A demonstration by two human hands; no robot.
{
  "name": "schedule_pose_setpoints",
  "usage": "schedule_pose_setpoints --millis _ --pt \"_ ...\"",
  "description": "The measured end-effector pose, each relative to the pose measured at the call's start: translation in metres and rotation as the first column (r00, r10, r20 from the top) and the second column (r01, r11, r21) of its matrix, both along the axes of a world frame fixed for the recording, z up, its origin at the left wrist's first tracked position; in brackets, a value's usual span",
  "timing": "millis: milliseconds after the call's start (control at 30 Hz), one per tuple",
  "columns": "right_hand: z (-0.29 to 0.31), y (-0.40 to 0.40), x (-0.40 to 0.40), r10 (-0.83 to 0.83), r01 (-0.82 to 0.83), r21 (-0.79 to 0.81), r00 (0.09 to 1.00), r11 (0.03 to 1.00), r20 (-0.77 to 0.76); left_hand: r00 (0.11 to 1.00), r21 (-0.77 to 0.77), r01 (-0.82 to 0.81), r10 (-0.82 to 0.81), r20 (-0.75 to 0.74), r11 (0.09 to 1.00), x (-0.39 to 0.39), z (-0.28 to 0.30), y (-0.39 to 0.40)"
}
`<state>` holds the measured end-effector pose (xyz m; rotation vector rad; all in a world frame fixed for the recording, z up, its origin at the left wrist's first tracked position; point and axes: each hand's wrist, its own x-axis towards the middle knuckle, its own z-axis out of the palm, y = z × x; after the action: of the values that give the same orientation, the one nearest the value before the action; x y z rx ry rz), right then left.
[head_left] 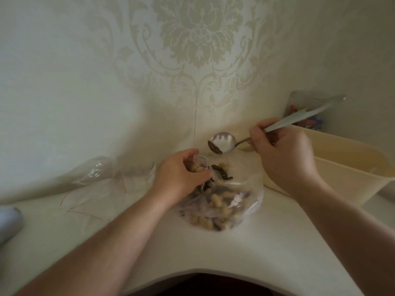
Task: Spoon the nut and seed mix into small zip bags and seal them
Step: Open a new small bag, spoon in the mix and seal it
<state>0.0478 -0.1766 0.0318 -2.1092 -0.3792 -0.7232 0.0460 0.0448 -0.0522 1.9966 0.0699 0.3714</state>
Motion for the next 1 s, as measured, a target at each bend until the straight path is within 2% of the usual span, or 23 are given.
schedule_pose_setpoints --millis 133,200,533,633,733,800,900,1000 --pt "0.000 0.012 -0.008 0.144 -0.094 -0.179 0.947 0.979 0.289 1.000 -0.013 0.024 -0.025 -0.010 1.000 -0.002 0.001 -0.002" --pt "-0.009 0.015 -0.006 0.196 -0.098 -0.281 0.918 0.955 0.346 1.000 -0.015 0.020 -0.020 0.005 1.000 -0.003 0.003 -0.003" --pt "-0.028 0.005 0.002 0.199 -0.169 -0.128 0.940 0.977 0.276 0.998 0.051 0.037 -0.040 0.057 0.998 -0.004 0.003 0.000" --pt "-0.036 0.005 0.004 0.224 -0.193 -0.124 0.920 0.973 0.322 0.997 0.063 0.055 -0.059 0.055 0.997 -0.005 0.005 -0.002" --pt "-0.041 0.000 0.009 0.203 -0.146 -0.170 0.895 0.975 0.396 0.999 0.001 0.037 -0.037 0.038 0.999 -0.004 0.004 -0.001" --pt "-0.043 -0.003 0.013 0.185 -0.123 -0.173 0.893 0.977 0.410 1.000 -0.060 0.022 -0.021 0.014 0.998 -0.001 0.003 0.001" --pt "-0.049 -0.009 0.017 0.175 -0.129 -0.146 0.913 0.981 0.370 0.993 -0.099 0.084 -0.092 -0.077 0.991 0.002 0.007 0.006" --pt "-0.058 -0.018 0.024 0.206 -0.130 -0.230 0.916 0.964 0.344 0.966 -0.154 0.163 -0.189 -0.174 0.975 0.003 0.011 0.013"
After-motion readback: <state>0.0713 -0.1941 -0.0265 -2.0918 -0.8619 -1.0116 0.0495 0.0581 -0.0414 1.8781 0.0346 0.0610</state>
